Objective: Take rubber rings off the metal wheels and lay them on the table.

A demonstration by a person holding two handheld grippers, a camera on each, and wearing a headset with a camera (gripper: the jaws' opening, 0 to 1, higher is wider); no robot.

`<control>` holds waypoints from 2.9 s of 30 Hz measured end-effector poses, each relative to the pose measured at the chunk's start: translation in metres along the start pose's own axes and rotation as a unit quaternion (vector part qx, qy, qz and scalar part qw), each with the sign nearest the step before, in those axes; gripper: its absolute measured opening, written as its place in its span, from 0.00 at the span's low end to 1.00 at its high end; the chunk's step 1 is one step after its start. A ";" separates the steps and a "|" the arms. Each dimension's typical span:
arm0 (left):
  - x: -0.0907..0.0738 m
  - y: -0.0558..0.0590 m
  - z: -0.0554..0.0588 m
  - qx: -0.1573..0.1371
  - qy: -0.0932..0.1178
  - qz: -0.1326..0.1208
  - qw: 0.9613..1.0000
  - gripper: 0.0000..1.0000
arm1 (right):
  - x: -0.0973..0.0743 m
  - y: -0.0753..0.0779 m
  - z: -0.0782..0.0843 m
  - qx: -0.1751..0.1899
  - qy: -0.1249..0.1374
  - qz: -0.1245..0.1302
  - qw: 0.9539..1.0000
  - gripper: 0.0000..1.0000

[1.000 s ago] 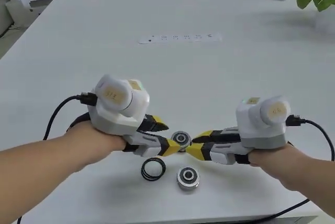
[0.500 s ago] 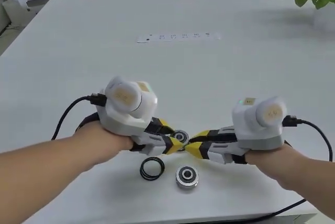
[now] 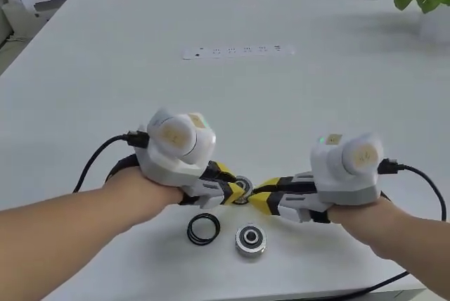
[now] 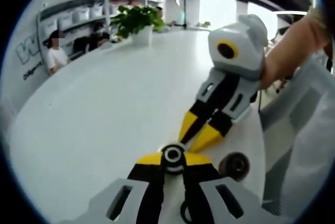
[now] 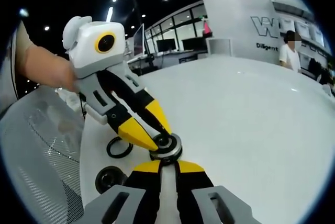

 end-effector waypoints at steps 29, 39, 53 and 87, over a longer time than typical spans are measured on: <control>0.002 0.002 0.000 0.015 -0.007 -0.017 1.000 0.12 | -0.005 0.005 0.008 0.190 0.052 -0.011 0.980 0.00; 0.002 0.002 0.000 0.017 -0.008 -0.019 1.000 0.12 | -0.010 0.008 0.005 0.235 0.082 -0.021 0.968 0.00; 0.002 0.004 -0.001 0.017 -0.015 -0.025 0.999 0.12 | -0.010 0.005 0.001 0.245 0.086 -0.025 0.965 0.00; 0.002 0.005 -0.002 0.023 -0.020 -0.026 0.999 0.11 | -0.007 -0.006 -0.005 0.253 0.108 -0.066 0.959 0.00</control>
Point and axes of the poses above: the centre of the closed fingertips' face, and the gripper's own axes: x roughly forward along the fingers, y roughly to its right, z roughly out of its underside, the point moved 9 cm from there along -x, roughly backward along the fingers, and after that the axes turned 5 degrees about -y, right-handed, at the moved point
